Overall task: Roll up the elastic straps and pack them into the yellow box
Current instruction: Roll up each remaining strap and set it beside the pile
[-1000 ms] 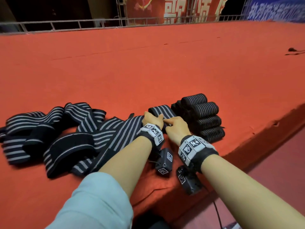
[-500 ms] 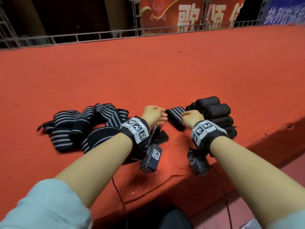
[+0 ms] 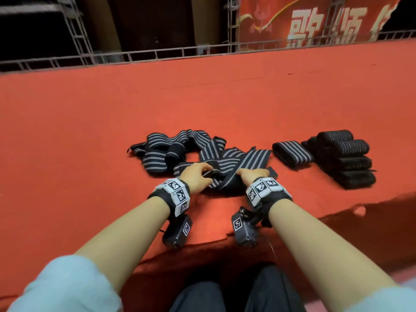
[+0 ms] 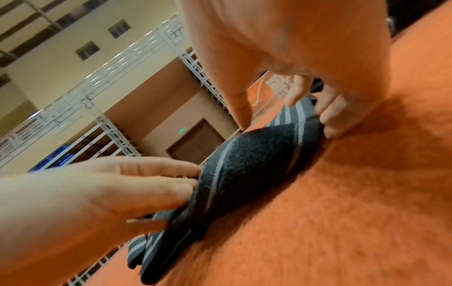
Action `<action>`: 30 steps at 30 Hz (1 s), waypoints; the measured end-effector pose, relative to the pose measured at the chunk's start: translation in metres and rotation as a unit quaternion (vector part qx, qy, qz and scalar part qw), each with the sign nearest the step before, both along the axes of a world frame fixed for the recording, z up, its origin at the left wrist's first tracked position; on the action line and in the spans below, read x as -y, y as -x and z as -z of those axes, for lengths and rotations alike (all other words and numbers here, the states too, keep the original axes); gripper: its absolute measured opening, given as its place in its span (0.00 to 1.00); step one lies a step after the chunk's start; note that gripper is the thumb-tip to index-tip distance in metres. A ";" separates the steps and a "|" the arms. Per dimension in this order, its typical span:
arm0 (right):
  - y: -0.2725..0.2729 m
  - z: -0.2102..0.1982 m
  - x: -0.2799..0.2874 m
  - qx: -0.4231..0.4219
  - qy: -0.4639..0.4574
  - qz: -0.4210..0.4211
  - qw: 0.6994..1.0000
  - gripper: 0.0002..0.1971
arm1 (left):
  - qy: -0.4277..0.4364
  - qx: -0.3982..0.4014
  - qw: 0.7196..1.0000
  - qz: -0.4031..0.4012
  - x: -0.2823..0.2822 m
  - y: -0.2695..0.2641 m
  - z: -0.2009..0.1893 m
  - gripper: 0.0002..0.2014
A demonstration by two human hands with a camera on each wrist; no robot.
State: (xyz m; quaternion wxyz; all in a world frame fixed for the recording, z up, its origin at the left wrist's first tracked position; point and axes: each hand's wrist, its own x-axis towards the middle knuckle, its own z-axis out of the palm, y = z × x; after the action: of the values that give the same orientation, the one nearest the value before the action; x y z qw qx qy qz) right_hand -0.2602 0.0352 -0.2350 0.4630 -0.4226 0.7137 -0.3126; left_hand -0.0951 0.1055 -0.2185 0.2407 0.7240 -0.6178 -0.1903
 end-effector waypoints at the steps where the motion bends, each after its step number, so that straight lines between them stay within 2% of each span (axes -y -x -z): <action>1: 0.002 0.002 -0.001 0.007 -0.005 0.007 1.000 0.44 | -0.007 0.022 1.000 -0.001 -0.002 0.001 0.005 0.25; 3: 0.008 0.007 0.002 0.046 -0.010 -0.015 0.999 0.38 | -0.010 0.043 0.999 -0.020 -0.002 0.003 0.014 0.32; 5: 0.017 0.012 0.004 0.079 0.001 -0.025 0.997 0.28 | -0.009 0.059 0.997 -0.050 -0.001 0.004 0.017 0.34; 9: 0.024 0.013 -0.003 0.117 -0.001 -0.029 0.993 0.09 | 0.006 0.172 0.970 -0.171 0.001 0.000 0.011 0.27; 12: 0.025 0.002 -0.004 0.160 0.004 -0.051 0.986 0.11 | -0.022 0.226 0.960 -0.165 0.005 -0.010 0.013 0.32; 14: 0.024 -0.011 -0.005 0.190 0.024 -0.058 0.980 0.06 | -0.030 0.257 0.956 -0.135 0.003 -0.015 0.018 0.34; 16: 0.024 -0.021 -0.002 0.197 0.057 -0.065 0.977 0.12 | -0.005 0.292 0.949 -0.117 -0.002 -0.018 0.022 0.27; 17: 0.024 -0.027 -0.003 0.182 0.080 -0.076 0.977 0.15 | 0.011 0.280 0.952 -0.123 -0.005 -0.021 0.020 0.22; 20: 0.024 -0.040 -0.006 0.184 0.168 -0.094 0.964 0.10 | 0.069 0.114 0.978 -0.161 -0.008 -0.033 0.005 0.20; 21: 0.024 -0.044 -0.010 0.199 0.181 -0.089 0.959 0.10 | 0.096 0.071 0.979 -0.168 -0.008 -0.036 -0.002 0.20; 24: 0.026 -0.046 -0.010 0.228 0.213 -0.085 0.946 0.13 | 0.156 0.010 0.972 -0.173 -0.008 -0.039 -0.037 0.19; 27: 0.034 -0.048 -0.007 0.248 0.220 -0.089 0.939 0.10 | 0.181 -0.085 0.953 -0.227 -0.003 -0.059 -0.071 0.16; 29: 0.041 -0.051 -0.007 0.251 0.226 -0.084 0.937 0.09 | 0.189 -0.200 0.917 -0.289 0.005 -0.091 -0.082 0.17; 30: 0.043 -0.050 -0.005 0.250 0.230 -0.079 0.937 0.09 | 0.198 -0.269 0.890 -0.311 0.005 -0.104 -0.088 0.18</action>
State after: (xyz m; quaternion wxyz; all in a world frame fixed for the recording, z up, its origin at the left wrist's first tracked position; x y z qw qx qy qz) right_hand -0.3036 0.0404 -0.1849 0.5403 -0.4807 0.4478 -0.5258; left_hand 0.0093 0.1008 -0.1308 0.5828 0.7374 -0.2978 -0.1670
